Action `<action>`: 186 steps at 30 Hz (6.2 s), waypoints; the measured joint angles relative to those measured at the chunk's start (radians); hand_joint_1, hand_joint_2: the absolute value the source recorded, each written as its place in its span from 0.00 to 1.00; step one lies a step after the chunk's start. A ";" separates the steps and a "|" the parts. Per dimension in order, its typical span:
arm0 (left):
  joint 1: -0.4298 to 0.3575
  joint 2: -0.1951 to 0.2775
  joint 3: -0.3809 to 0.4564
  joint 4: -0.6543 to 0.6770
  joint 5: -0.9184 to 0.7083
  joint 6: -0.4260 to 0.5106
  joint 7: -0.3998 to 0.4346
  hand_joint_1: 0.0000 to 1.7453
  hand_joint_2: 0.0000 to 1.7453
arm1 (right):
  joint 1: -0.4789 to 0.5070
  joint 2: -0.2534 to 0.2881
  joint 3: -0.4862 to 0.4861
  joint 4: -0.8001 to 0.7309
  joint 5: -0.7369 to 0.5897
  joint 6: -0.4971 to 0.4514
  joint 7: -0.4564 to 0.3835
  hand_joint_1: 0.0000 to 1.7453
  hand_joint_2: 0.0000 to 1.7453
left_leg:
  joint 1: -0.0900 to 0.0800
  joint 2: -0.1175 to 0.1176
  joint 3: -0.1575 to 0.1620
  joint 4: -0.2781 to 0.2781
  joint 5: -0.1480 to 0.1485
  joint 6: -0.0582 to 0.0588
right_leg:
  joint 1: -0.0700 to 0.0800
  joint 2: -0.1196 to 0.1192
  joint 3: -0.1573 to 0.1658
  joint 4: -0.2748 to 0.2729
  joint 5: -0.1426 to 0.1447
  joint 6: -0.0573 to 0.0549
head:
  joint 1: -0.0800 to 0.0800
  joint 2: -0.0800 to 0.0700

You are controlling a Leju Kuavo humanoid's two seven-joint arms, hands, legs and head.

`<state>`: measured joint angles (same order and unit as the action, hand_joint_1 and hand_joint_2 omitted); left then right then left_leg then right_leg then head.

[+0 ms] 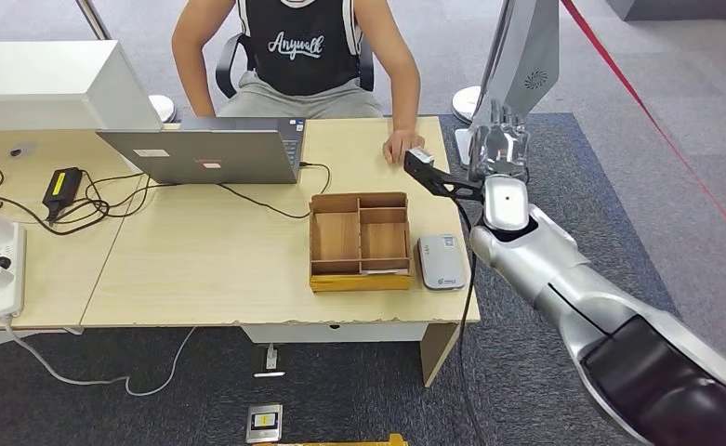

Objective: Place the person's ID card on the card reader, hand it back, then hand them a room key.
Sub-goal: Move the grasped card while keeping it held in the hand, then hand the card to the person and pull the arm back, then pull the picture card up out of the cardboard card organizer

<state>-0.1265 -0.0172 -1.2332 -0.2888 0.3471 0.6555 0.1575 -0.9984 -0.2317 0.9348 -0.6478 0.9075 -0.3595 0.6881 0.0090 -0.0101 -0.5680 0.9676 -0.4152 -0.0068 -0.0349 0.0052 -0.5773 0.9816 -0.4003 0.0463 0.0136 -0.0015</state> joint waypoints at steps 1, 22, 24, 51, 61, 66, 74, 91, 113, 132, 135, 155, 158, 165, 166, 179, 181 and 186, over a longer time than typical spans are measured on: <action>0.000 0.000 0.000 0.000 0.000 0.000 0.000 0.00 0.00 | 0.010 -0.011 0.000 -0.009 -0.007 0.001 0.003 1.00 1.00 | 0.000 0.000 0.000 0.000 0.000 0.000 | 0.000 0.000 0.000 0.000 0.000 0.000 | 0.000 0.000; 0.007 0.000 -0.001 0.002 -0.004 0.003 -0.018 0.00 0.00 | 0.207 -0.107 -0.021 -0.063 -0.143 -0.031 -0.019 1.00 1.00 | 0.001 0.000 0.000 0.000 -0.001 0.000 | 0.001 0.000 0.000 -0.001 0.000 0.000 | 0.000 0.000; 0.007 0.000 0.000 0.002 -0.007 0.003 -0.018 0.00 0.00 | 0.214 -0.104 -0.020 -0.060 -0.151 -0.034 -0.027 1.00 1.00 | 0.001 0.000 0.000 0.000 -0.001 0.000 | 0.001 0.000 0.000 0.000 0.000 0.000 | 0.000 0.000; 0.009 -0.003 0.001 0.002 -0.020 0.003 -0.004 0.00 0.00 | 0.257 0.004 -0.023 0.040 -0.324 -0.124 -0.154 1.00 1.00 | 0.001 0.001 0.000 0.000 -0.001 0.000 | 0.001 0.000 0.000 -0.001 0.000 0.000 | 0.000 0.000; 0.010 -0.003 0.001 0.002 -0.015 0.003 -0.006 0.00 0.00 | 0.265 0.035 -0.023 0.065 -0.360 -0.139 -0.171 1.00 1.00 | 0.001 0.001 0.000 0.000 -0.001 0.000 | 0.001 0.000 0.000 -0.001 0.000 0.000 | 0.000 0.000; 0.010 -0.003 0.001 0.002 -0.015 0.003 -0.009 0.00 0.00 | 0.265 0.046 -0.023 0.074 -0.363 -0.143 -0.173 1.00 1.00 | 0.001 0.001 0.000 0.000 -0.001 0.000 | 0.001 0.000 0.001 -0.001 0.000 0.000 | 0.000 0.000; 0.010 -0.003 0.001 0.002 -0.034 0.003 -0.012 0.00 0.00 | 0.265 0.053 -0.024 0.092 -0.385 -0.151 -0.176 1.00 1.00 | 0.001 0.001 0.001 0.000 -0.001 0.000 | 0.001 0.000 0.001 -0.001 0.000 0.000 | 0.000 0.000; 0.011 -0.003 0.001 0.002 -0.042 0.003 0.002 0.00 0.00 | 0.262 0.043 -0.025 0.104 -0.391 -0.167 -0.174 1.00 1.00 | 0.001 0.002 0.001 0.000 -0.001 0.000 | 0.001 0.001 0.001 -0.001 0.000 0.000 | 0.000 0.000; 0.015 -0.003 0.001 0.002 -0.076 0.003 0.000 0.00 0.00 | 0.121 -0.060 -0.033 -0.077 -0.296 -0.120 -0.013 1.00 1.00 | 0.001 0.002 0.001 0.000 -0.001 0.000 | 0.001 0.001 0.001 -0.001 0.000 0.000 | 0.000 0.000; 0.000 -0.004 0.001 0.002 -0.091 -0.003 0.003 0.00 0.00 | 0.027 -0.044 -0.011 -0.207 -0.212 -0.006 -0.023 1.00 1.00 | 0.001 0.002 0.000 0.000 -0.001 0.000 | 0.001 0.001 0.001 0.000 0.000 0.000 | 0.000 0.000; -0.001 -0.004 0.000 0.002 -0.094 -0.005 0.002 0.00 0.00 | 0.010 -0.019 0.000 -0.202 -0.184 0.032 -0.044 1.00 1.00 | 0.001 0.003 0.000 0.000 -0.001 0.000 | 0.002 0.002 0.001 0.000 0.000 -0.001 | 0.000 0.000; -0.003 -0.006 0.000 0.002 -0.095 -0.006 -0.006 0.00 0.00 | -0.076 0.128 0.093 -0.098 -0.117 0.088 -0.068 1.00 1.00 | 0.002 0.003 0.000 0.000 -0.001 0.000 | 0.003 0.003 0.000 -0.001 0.000 -0.001 | 0.000 0.000; -0.003 -0.006 0.000 0.002 -0.094 -0.006 -0.006 0.00 0.00 | -0.085 0.139 0.101 -0.085 -0.115 0.092 -0.073 1.00 1.00 | 0.002 0.003 0.000 0.000 -0.001 0.000 | 0.003 0.003 0.000 -0.001 0.000 -0.001 | 0.000 0.000; -0.003 -0.006 0.000 0.002 -0.093 -0.009 -0.004 0.00 0.00 | -0.124 0.197 0.123 -0.046 -0.100 0.098 -0.098 1.00 1.00 | 0.003 0.003 0.000 0.000 -0.001 -0.001 | 0.003 0.003 0.000 -0.001 0.000 -0.001 | 0.000 0.000; -0.003 -0.006 0.000 0.002 -0.093 -0.009 -0.003 0.00 0.00 | -0.129 0.207 0.126 -0.040 -0.100 0.097 -0.103 1.00 1.00 | 0.003 0.003 0.000 0.000 -0.001 -0.001 | 0.003 0.003 0.000 -0.001 0.000 -0.001 | 0.000 0.000; 0.007 -0.006 0.000 0.002 -0.093 -0.006 0.000 0.00 0.00 | -0.149 0.283 0.150 0.021 -0.101 0.082 -0.096 1.00 1.00 | 0.002 0.003 0.000 0.000 -0.001 0.000 | 0.003 0.003 0.000 -0.001 0.000 -0.001 | 0.000 0.000; 0.008 -0.006 0.000 0.002 -0.093 -0.006 0.000 0.00 0.00 | -0.149 0.286 0.150 0.027 -0.103 0.082 -0.096 1.00 1.00 | 0.002 0.003 0.000 0.000 -0.001 0.000 | 0.003 0.003 0.000 -0.001 0.000 -0.001 | 0.000 0.000; 0.008 -0.006 0.000 0.002 -0.092 -0.005 0.000 0.00 0.00 | -0.150 0.293 0.151 0.038 -0.106 0.082 -0.097 1.00 1.00 | 0.002 0.003 0.000 0.000 -0.001 -0.001 | 0.003 0.003 0.000 -0.001 0.000 -0.001 | 0.000 0.000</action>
<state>-0.1180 -0.0229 -1.2329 -0.2873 0.2548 0.6504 0.1579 -1.1485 0.0609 1.0858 -0.6095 0.8012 -0.2771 0.5916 0.0115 -0.0068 -0.5682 0.9674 -0.4160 -0.0073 -0.0322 0.0080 -0.5772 0.9805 -0.3998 0.0453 0.0136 -0.0012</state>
